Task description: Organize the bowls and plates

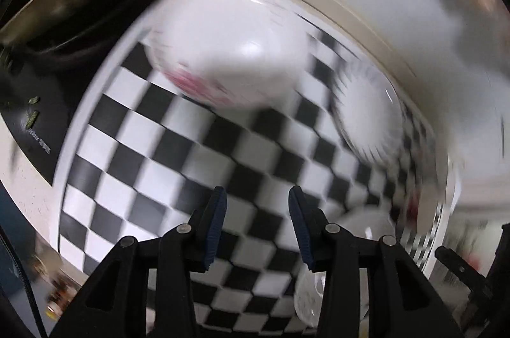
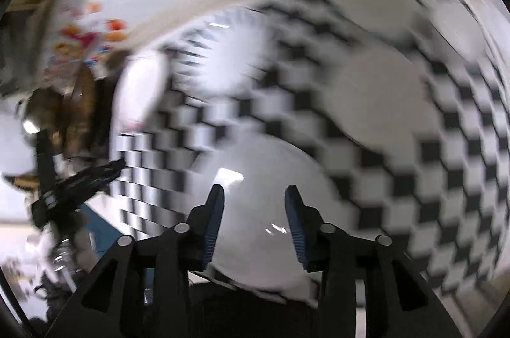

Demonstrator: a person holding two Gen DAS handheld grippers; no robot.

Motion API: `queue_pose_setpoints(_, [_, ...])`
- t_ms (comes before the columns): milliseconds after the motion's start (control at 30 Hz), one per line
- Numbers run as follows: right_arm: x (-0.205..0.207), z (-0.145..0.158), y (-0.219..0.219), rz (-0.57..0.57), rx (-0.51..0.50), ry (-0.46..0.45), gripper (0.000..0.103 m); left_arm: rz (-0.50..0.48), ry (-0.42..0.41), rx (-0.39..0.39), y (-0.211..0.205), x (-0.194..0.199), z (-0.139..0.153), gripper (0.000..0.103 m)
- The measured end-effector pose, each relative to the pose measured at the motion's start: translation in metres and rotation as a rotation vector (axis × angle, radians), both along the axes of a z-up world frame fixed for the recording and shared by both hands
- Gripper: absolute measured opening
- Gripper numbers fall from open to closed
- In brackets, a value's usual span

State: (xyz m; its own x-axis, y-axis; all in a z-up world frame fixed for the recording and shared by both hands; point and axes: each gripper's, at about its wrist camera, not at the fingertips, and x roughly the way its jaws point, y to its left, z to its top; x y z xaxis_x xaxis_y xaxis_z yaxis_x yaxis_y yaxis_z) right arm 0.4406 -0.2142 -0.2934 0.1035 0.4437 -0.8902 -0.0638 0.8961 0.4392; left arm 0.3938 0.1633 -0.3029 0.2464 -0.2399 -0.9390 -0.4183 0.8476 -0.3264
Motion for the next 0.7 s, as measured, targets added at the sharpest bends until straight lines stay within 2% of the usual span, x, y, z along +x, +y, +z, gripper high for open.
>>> queue_pose_setpoints(167, [0.084, -0.003, 0.110, 0.168, 0.061, -0.075, 0.044, 0.124, 0.040, -0.036, 0.057, 0.024, -0.036, 0.038])
queue_pose_setpoints(267, [0.147, -0.031, 0.178, 0.247, 0.067, -0.054, 0.044, 0.172, 0.048, -0.043, 0.077, 0.035, -0.048, 0.038])
queue_pose_setpoints(400, [0.208, -0.067, 0.237, 0.333, 0.019, -0.025, 0.044, 0.219, 0.062, -0.056, 0.091, 0.044, -0.061, 0.038])
queue_pose_setpoints(600, [0.259, -0.112, 0.281, 0.391, -0.059, 0.022, 0.044, 0.234, 0.085, -0.084, 0.091, 0.055, -0.081, 0.038])
queue_pose_setpoints(700, [0.274, -0.129, 0.288, 0.410, -0.049, 0.057, 0.043, 0.258, 0.084, -0.099, 0.094, 0.062, -0.085, 0.038])
